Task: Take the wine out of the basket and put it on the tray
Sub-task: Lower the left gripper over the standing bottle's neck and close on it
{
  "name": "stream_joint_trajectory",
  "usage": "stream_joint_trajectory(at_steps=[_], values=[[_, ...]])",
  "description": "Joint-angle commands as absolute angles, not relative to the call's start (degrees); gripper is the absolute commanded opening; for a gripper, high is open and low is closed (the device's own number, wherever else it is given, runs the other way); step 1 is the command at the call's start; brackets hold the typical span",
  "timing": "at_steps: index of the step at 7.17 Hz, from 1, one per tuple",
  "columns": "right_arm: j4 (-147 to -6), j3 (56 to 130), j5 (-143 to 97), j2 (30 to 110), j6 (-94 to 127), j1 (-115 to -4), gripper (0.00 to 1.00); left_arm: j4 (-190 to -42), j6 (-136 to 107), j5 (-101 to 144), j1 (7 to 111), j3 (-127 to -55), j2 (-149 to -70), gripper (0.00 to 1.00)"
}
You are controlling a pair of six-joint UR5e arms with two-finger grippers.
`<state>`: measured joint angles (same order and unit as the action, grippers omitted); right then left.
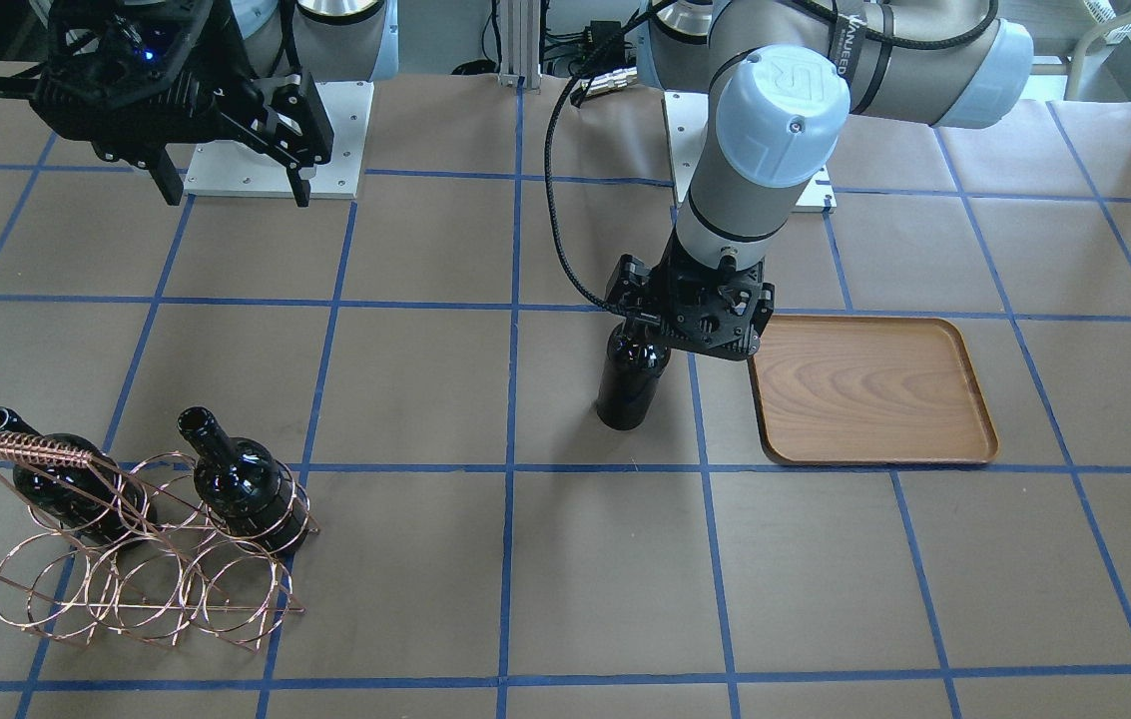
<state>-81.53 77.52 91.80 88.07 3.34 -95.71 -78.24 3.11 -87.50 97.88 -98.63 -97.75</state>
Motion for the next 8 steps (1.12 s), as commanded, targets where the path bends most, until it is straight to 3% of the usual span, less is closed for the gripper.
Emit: stream_joint_trajectory(at_steps=[1,3,4,6,8], values=[[-81.65,77.52,91.76,88.07,3.25,-95.71,1.0,-80.33,2.9,-86.84,98.09,-98.61,-97.65,1.0],[-81.56,77.52,91.76,88.07,3.34,-95.71,1.0,-80.24,2.55,-84.02,98.0,-98.61,-97.73,0.75],[-81.48,77.52,91.76,88.07,3.34,-95.71,1.0,-80.33,2.55,-84.28,98.0,-98.61,-97.73,0.73],[-81.47,77.52,91.76,88.07,3.34,-95.71,1.0,-80.42,2.64,-84.29,98.0,-98.61,-97.47,0.61],[-81.47,77.61,91.76,88.15,3.34,-95.71,1.0,-81.38,2.64,-84.2,98.0,-98.61,-97.21,0.61]])
